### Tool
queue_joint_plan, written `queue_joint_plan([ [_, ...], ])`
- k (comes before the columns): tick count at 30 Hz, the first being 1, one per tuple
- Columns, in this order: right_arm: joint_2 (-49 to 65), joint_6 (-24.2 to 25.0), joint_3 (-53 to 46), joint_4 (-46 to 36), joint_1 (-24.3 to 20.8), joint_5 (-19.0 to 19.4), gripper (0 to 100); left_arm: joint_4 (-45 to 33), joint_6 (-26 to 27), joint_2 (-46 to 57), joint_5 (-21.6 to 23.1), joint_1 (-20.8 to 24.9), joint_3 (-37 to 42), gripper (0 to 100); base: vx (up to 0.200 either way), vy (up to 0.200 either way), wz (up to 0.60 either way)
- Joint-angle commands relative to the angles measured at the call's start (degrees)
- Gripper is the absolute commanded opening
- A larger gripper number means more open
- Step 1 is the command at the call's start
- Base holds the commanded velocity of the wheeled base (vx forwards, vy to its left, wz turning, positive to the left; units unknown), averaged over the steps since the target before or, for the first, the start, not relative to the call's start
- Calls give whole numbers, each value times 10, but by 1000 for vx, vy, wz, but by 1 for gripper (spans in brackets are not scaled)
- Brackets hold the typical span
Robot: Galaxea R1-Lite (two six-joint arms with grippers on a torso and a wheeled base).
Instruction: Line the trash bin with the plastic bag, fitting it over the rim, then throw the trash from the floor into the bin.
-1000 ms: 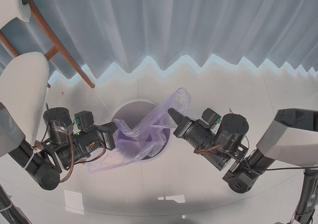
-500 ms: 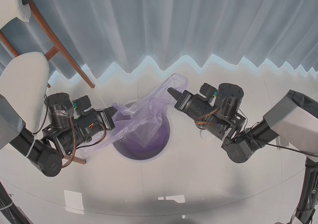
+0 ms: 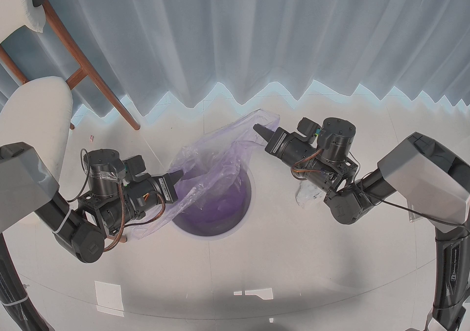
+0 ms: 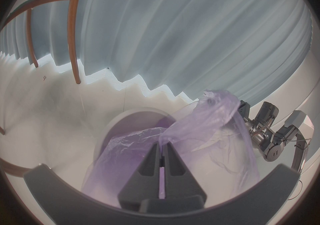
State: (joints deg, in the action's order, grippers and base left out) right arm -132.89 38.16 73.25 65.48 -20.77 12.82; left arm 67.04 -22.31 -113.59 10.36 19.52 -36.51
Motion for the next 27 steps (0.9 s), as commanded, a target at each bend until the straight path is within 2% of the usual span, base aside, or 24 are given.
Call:
queue_joint_plan([
  [1, -25, 0, 0, 8, 2, 4, 0, 0, 0, -10, 0, 0, 1, 0, 0, 0, 0],
  [8, -35, 0, 0, 20, 2, 5, 0, 0, 0, -18, 0, -3, -3, 0, 0, 0, 0],
  [9, -49, 0, -24, 52, 6, 8, 0, 0, -1, -21, -1, -23, -22, 0, 0, 0, 0],
  [11, -50, 0, -35, 67, 11, 14, 0, 0, -1, -21, -1, -28, -30, 0, 0, 0, 0],
  [14, -47, 0, -78, 107, 22, 41, 0, -1, -2, -26, -1, -44, -46, 0, 0, 0, 0],
  [21, -45, -2, -140, 164, 36, 64, 0, -4, -6, -40, -8, -59, -63, 0, 0, 0, 0],
  [23, -44, -4, -167, 189, 48, 83, 0, -23, -7, -40, -8, -66, -71, 0, 0, 0, 0],
  [27, -42, -4, -208, 217, 55, 91, 0, -38, -18, -37, -8, -79, -85, 0, 0, 0, 0],
])
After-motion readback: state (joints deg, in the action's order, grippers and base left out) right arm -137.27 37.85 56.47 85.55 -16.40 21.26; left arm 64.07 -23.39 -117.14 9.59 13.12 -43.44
